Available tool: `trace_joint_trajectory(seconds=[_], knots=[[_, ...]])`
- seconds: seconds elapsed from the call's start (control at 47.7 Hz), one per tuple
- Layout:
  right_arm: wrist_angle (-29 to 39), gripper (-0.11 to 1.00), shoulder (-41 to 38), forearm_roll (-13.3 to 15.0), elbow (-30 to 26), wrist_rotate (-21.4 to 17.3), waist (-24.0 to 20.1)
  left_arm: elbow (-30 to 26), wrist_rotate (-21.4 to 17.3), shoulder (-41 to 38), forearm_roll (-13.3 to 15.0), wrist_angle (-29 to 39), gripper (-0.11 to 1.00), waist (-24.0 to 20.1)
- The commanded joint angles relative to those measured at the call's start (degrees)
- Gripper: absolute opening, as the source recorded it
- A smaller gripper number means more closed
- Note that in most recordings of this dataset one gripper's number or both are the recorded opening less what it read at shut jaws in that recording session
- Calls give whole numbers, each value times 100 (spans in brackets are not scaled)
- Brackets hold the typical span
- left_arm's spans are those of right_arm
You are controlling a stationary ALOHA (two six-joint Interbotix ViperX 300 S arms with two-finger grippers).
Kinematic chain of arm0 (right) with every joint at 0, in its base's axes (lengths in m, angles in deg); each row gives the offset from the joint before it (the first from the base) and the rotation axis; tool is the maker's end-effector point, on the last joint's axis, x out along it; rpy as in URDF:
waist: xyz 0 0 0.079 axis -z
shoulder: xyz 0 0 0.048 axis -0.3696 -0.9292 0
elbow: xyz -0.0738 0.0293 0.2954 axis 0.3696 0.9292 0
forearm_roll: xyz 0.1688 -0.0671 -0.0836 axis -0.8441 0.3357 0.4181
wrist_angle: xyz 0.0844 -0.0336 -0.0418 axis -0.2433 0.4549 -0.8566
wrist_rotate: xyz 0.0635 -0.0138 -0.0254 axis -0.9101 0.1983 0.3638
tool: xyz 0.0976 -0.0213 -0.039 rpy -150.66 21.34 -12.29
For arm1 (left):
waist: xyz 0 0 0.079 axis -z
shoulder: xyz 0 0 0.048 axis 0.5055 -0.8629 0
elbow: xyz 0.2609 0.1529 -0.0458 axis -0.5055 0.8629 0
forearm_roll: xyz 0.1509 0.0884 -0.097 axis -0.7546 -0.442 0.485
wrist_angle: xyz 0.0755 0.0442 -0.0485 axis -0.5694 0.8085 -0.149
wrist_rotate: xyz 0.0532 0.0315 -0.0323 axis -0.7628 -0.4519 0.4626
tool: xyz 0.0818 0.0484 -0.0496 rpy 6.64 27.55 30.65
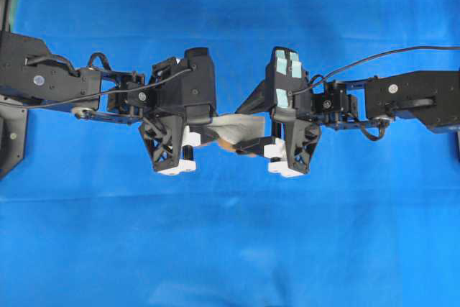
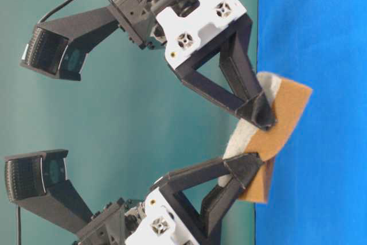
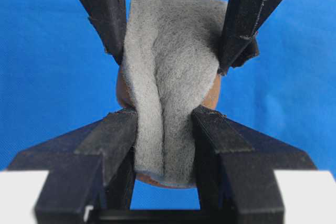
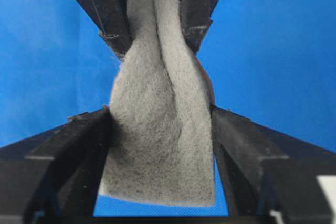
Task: Hand over the sponge with the left arm and wipe it with the right arm.
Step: 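Move the right gripper to the sponge and grasp its free end, then open the left gripper and pull it back to the left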
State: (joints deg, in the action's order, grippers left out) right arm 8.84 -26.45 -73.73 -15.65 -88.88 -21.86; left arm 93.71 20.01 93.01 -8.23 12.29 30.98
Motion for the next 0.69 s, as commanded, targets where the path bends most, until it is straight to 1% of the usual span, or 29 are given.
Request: trace_joint_trajectory(seconds=[0.0,0.042,0.084,0.147,0.189,0.272,0.356,0.503,0.524,0.545,0.67], knots=[[35,66,53,9,-105,35,9,-26,-9,97,0,-132,24,9],[97,59,53,9,-114,44,9,-18,-18,97,0,-185,24,9],[167,50,53,18,-123,53,9,-9,-35,105,-9,-255,24,9],[272,37,62,18,-141,70,9,0,-44,114,-26,-325,21,9],[316,33,79,18,-141,70,9,0,-44,114,-26,-352,20,9],[378,33,123,18,-132,70,9,0,-62,114,-35,-360,20,9],[378,33,167,18,-105,70,9,18,-185,123,-44,-369,20,9],[475,33,308,18,-53,62,9,97,-264,211,-26,-378,21,9],[501,33,334,18,-44,62,9,123,-272,237,-35,-378,23,9],[527,33,360,18,-35,62,9,149,-272,264,-26,-387,28,9],[677,33,545,18,26,53,-35,378,-281,545,-26,-571,66,9]])
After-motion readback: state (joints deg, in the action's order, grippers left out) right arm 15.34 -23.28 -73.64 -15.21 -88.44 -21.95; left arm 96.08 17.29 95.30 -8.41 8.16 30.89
